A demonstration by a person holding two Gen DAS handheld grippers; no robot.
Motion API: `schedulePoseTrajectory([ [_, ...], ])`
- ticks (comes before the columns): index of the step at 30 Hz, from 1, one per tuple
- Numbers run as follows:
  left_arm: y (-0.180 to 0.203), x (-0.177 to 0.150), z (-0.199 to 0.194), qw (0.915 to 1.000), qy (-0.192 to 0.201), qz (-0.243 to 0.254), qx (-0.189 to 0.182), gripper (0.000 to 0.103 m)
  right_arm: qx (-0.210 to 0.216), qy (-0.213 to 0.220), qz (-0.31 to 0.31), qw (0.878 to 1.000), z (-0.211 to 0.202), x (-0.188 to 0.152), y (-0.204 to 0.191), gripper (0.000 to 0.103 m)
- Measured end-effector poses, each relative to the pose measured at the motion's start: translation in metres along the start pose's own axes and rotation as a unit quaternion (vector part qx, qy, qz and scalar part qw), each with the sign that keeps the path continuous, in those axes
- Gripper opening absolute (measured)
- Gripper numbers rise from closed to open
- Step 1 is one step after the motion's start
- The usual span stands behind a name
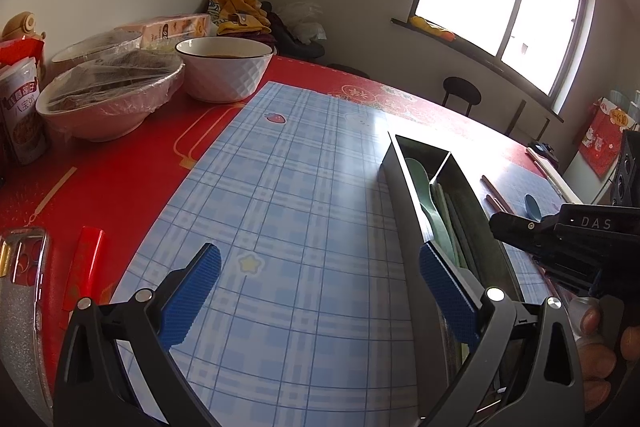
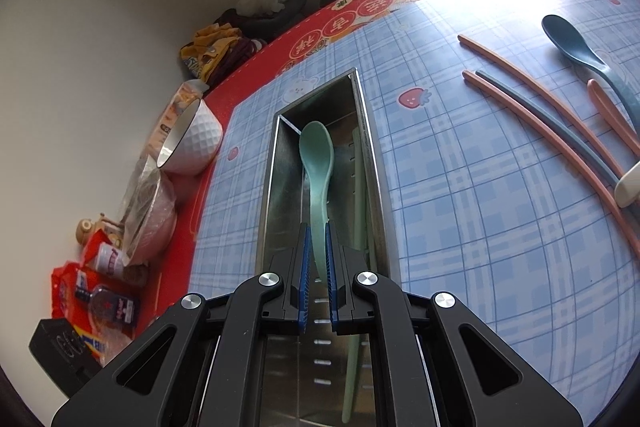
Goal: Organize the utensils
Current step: 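Move the right tool back over the remaining utensils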
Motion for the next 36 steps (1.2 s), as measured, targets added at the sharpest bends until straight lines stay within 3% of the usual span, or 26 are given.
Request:
schedulePoseTrajectory([
  [2,-0.001,0.0,0.0,1.0,0.0,-0.001,0.001,0.097,0.001,0.014,-0.017,1.0,-0.01,0.007,-0.001,0.01],
  [6,0.0,0.0,-0.002,1.0,0.004,0.004,0.008,0.097,0.0,0.05,-0.04,0.998,-0.035,0.024,0.008,0.046],
  [10,0.0,0.001,-0.001,0.9999,-0.003,0.005,0.015,0.097,0.003,0.08,-0.07,0.994,-0.061,0.04,0.019,0.057],
  [11,-0.001,0.002,-0.001,0.9998,-0.005,0.003,0.018,0.097,0.001,0.091,-0.082,0.993,-0.069,0.044,0.021,0.066],
  [12,-0.003,0.003,-0.001,0.9998,-0.005,0.001,0.02,0.097,0.0,0.102,-0.099,0.99,-0.077,0.049,0.023,0.081],
  [13,-0.004,0.004,-0.002,0.9997,-0.005,0.0,0.023,0.097,-0.003,0.11,-0.117,0.987,-0.084,0.053,0.025,0.086],
  [19,0.022,0.026,-0.028,0.9994,0.017,0.013,0.027,0.097,0.014,0.114,-0.19,0.975,-0.115,0.071,0.042,0.088],
  [28,0.159,0.028,-0.036,0.9937,0.006,0.11,-0.024,0.096,0.032,0.075,-0.215,0.973,-0.132,0.092,0.089,0.088],
  [32,0.212,0.012,-0.014,0.9908,-0.034,0.125,-0.038,0.075,-0.008,0.072,-0.211,0.975,-0.125,0.109,0.117,0.088],
  [36,0.241,-0.003,0.021,0.9898,-0.084,0.109,-0.038,0.066,-0.022,0.072,-0.206,0.976,-0.116,0.121,0.142,0.088],
])
Point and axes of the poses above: each gripper's, at about its wrist camera, not at the fingertips, and z roughly the way its jaws point, y to its right, x to its top, the point moved 10 cm from there along z, roughly the way its jaws point, and after that the axes turned 2 degrees about x, right-handed, at the moved point
